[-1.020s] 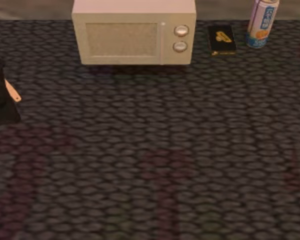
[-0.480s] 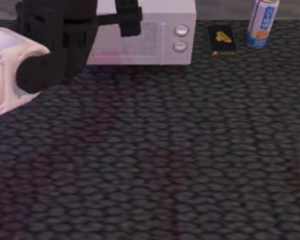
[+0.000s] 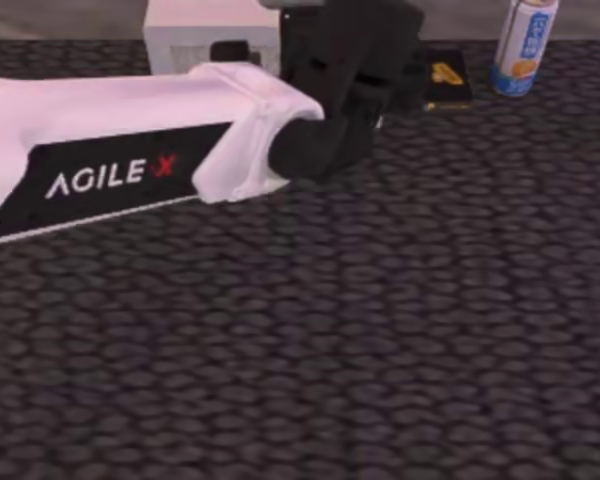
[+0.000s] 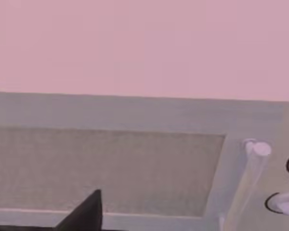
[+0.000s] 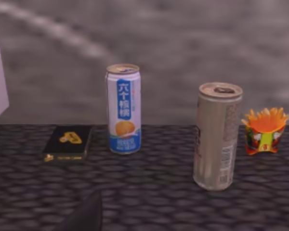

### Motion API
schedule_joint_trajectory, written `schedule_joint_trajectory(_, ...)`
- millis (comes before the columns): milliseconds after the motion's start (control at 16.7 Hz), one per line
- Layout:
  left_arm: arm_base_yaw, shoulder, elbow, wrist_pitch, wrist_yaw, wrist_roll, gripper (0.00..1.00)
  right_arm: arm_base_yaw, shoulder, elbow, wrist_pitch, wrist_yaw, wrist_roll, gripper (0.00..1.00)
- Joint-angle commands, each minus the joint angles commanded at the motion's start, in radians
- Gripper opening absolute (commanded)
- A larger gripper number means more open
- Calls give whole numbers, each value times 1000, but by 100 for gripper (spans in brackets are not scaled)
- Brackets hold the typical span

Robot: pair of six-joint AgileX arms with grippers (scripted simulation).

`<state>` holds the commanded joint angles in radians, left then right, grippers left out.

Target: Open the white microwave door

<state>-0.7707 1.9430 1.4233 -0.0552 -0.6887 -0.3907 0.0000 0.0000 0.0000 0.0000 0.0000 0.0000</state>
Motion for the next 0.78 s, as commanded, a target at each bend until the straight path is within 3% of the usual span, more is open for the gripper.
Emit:
schedule_joint_trajectory(420,-1,15,9,0,-2,0,100,0,0,0,0,0,0,100)
schedule_joint_trajectory(780,73,197,169,52,64,52,100,0,0,0,0,0,0,100)
